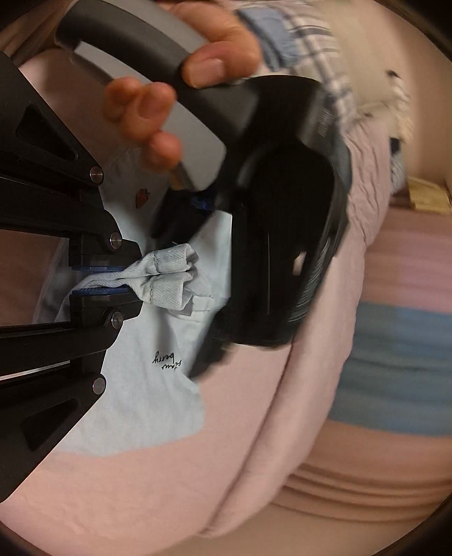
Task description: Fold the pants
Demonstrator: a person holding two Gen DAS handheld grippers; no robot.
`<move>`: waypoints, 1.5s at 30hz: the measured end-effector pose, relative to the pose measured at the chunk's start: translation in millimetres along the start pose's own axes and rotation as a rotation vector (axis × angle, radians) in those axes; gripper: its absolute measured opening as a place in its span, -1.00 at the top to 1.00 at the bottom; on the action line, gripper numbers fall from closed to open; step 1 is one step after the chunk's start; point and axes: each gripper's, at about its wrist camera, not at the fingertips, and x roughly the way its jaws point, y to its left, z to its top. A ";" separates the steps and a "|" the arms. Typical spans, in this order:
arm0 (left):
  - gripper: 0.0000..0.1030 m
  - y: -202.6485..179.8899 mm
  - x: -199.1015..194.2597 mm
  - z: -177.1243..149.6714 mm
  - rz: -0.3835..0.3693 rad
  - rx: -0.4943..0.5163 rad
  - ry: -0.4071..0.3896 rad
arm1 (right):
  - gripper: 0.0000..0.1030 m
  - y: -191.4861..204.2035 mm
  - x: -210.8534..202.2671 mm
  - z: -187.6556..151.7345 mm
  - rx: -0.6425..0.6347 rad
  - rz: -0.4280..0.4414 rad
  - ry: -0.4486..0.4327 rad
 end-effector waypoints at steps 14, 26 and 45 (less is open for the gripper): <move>0.77 25.8 -77.2 4.4 0.340 0.175 -0.177 | 0.81 67.5 23.7 13.8 -0.117 0.158 0.000; -0.37 20.8 -116.2 -6.6 0.526 0.246 -0.312 | -0.03 -16.1 -3.9 -10.1 0.172 0.394 0.113; 0.80 42.2 -58.5 -49.9 0.472 0.287 -0.170 | 0.08 -93.1 27.4 -27.3 0.311 0.005 0.315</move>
